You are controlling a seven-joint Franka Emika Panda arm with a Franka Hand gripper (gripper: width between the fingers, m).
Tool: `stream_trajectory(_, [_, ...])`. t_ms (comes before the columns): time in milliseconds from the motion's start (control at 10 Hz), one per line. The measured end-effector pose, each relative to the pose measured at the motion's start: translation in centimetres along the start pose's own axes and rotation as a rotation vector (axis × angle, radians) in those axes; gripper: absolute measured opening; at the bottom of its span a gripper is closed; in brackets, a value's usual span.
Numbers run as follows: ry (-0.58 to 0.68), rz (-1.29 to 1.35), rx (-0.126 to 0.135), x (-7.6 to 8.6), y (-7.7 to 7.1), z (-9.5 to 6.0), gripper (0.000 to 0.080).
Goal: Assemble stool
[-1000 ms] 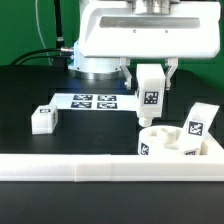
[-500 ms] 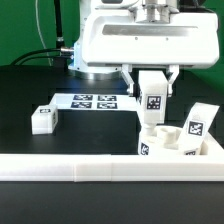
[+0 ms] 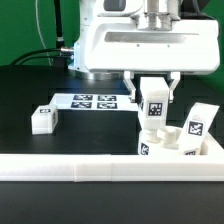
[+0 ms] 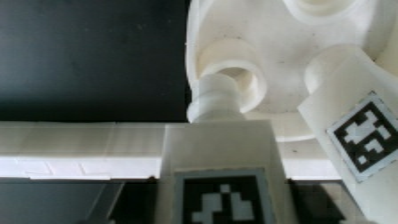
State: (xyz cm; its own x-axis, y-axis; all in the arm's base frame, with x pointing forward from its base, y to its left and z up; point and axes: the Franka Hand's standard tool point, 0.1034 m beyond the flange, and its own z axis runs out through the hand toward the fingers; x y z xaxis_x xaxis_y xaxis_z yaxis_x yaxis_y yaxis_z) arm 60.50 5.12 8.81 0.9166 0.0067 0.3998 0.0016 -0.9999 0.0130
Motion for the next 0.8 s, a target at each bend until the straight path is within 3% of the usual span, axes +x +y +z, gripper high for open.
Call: stream_trajectory(800, [-0.016, -0.018, 0.006, -0.81, -0.70, 0.76, 0.0337])
